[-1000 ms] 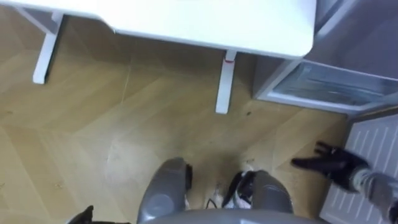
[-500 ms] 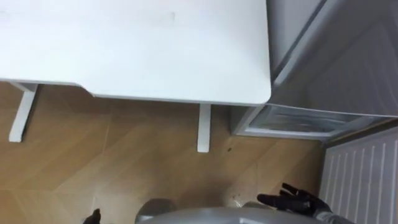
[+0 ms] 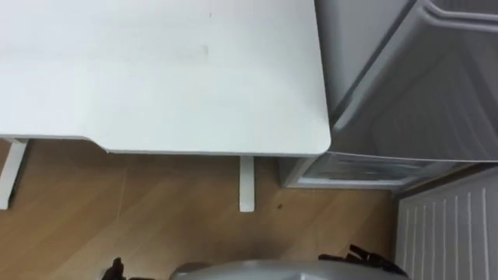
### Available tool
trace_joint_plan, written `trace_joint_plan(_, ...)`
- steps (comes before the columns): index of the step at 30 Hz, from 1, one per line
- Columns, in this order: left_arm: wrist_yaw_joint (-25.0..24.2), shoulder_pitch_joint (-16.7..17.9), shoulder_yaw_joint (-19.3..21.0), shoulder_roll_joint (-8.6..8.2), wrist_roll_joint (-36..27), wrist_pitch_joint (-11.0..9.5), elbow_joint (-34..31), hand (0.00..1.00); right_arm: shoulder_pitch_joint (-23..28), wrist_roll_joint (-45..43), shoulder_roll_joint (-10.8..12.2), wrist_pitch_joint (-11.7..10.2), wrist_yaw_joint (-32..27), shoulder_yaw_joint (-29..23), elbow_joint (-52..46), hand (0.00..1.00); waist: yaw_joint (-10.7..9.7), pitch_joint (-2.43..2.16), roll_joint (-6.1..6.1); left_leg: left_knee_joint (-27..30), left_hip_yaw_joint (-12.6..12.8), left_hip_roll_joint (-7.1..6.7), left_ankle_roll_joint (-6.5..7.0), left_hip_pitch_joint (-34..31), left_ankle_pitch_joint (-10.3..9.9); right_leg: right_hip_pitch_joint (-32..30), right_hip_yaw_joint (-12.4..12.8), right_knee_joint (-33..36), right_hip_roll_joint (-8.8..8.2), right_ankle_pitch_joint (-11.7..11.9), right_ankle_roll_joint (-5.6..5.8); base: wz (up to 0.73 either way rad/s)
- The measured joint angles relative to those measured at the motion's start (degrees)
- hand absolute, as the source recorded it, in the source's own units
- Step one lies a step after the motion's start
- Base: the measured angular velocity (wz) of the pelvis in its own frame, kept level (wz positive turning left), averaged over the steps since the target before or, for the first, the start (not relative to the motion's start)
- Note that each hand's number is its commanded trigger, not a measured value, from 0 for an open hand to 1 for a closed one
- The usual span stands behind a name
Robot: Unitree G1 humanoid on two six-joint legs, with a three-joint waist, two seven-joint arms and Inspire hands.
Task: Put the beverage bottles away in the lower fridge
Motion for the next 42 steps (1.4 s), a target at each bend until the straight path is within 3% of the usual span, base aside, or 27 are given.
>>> trace_joint_plan(1,-0.01,0.13,0.23,-0.11,-0.01,0.05,0.32,0.0,0.15,0.14,0.12,-0.15,0.0,-0.01,0.1,0.0,-0.44,0.09,-0.14,1.29,0.52,-0.09,0.0,0.0,0.0,1.64,1.55,-1.65,-0.05,0.66,-0.07,0.29)
trace_joint_plan(2,-0.04,0.12,0.63,-0.14,-0.12,0.35,0.81,0.0,-0.13,0.44,0.64,-0.5,-0.14,-0.14,0.26,0.0,-1.14,0.62,-1.58,6.73,1.76,-0.81,-0.04,-2.88,-0.3,3.53,5.6,-3.86,-1.63,1.53,-0.12,0.67)
trace_joint_plan(3,-0.02,-0.61,0.62,-0.57,-0.02,0.78,0.53,0.0,0.75,0.72,1.13,-1.15,-0.26,-1.36,0.78,0.0,-1.7,0.37,-2.65,6.23,1.2,-2.86,0.82,-7.92,-0.53,3.73,10.73,-5.18,-3.78,1.53,-0.08,0.88)
trace_joint_plan(4,0.01,-1.49,0.27,-1.01,0.05,0.89,-0.01,0.0,1.09,0.77,1.22,-1.3,-0.34,-2.87,1.15,0.0,-1.85,0.3,-2.8,3.14,1.18,-3.58,1.44,-10.89,0.44,2.84,11.14,-4.95,-4.34,1.35,0.19,0.81)
trace_joint_plan(5,0.24,-1.79,-0.16,-1.23,0.14,0.86,-0.31,0.0,0.54,0.75,1.94,-0.78,-0.63,-5.67,3.82,0.0,-0.76,-0.43,-2.67,3.03,3.94,-4.45,3.57,-11.62,2.96,0.87,10.64,-3.42,-5.68,0.52,1.64,0.27)
trace_joint_plan(6,0.48,-1.54,-0.09,-1.26,-0.08,1.38,0.24,0.0,-0.31,0.71,1.97,-0.33,-0.58,-6.4,4.87,0.0,0.57,0.22,-1.9,2.72,5.24,-4.2,4.13,-10.67,3.38,0.39,8.4,-3.1,-5.01,0.62,2.28,-0.19)
trace_joint_plan(7,0.5,-1.42,-0.04,-1.17,-0.06,1.72,0.65,0.0,-0.31,0.61,1.99,-0.32,-0.47,-6.4,4.92,0.0,1.28,0.48,-1.39,2.51,5.01,-4.04,4.13,-9.78,3.38,0.27,7.78,-3.55,-4.43,0.55,2.2,-0.58)
trace_joint_plan(9,0.44,-0.24,1.98,-1.19,0.65,2.99,3.6,0.0,0.13,0.63,2.0,0.11,-0.71,-6.41,4.75,0.0,1.84,0.58,-0.21,0.04,1.91,-3.51,4.11,-5.3,3.36,-1.11,7.25,-4.89,-0.94,2.51,0.18,-0.57)
trace_joint_plan(11,0.36,0.25,3.77,-1.41,1.88,3.31,4.37,0.0,0.8,1.19,2.41,0.32,-1.19,-6.46,4.14,0.0,1.26,0.33,-0.24,-1.91,2.22,-3.04,3.83,-3.44,3.52,0.11,5.84,-5.21,-0.29,3.72,-0.29,-0.17)
trace_joint_plan(14,0.5,-0.85,6.73,-2.17,3.35,3.03,4.64,0.0,0.39,1.44,2.65,0.64,-0.99,-6.48,4.58,0.0,0.33,0.31,-0.57,-4.32,2.59,-3.12,3.46,-1.99,3.74,0.72,4.98,-5.38,0.58,3.69,-0.28,-0.01)
trace_joint_plan(29,0.27,-1.92,8.58,-2.88,7.35,4.31,6.63,0.0,0.5,1.97,3.03,1.03,-1.24,-8.0,5.75,0.0,0.23,-0.14,-0.85,-6.04,3.02,-2.74,3.57,0.72,3.42,1.55,3.87,-4.33,0.82,3.73,-0.26,-0.05)
trace_joint_plan(35,0.42,-2.46,9.54,-2.98,8.21,5.49,6.64,0.0,0.08,1.87,3.13,2.65,-3.31,-10.23,5.71,0.0,-1.01,-0.24,-0.83,-5.82,3.02,-2.68,3.57,0.45,3.43,1.19,3.72,-4.03,0.8,3.73,-0.26,0.0)
trace_joint_plan(40,0.41,-3.72,12.36,-3.01,10.08,5.41,6.54,0.0,0.18,-2.34,3.13,3.12,-5.81,-15.45,5.57,0.0,-1.83,-0.31,-1.38,-5.69,3.36,-2.57,3.58,0.24,3.47,0.24,4.0,-3.06,0.91,3.73,-0.26,-0.05)
trace_joint_plan(42,0.45,-4.3,13.45,-2.82,10.01,5.15,6.38,0.0,-0.32,-3.69,3.08,3.16,-8.66,-17.95,4.38,0.0,-2.12,-0.39,-2.02,-5.9,4.57,-2.49,3.58,0.26,3.46,-0.38,4.59,-3.05,0.99,3.73,-0.27,-0.22)
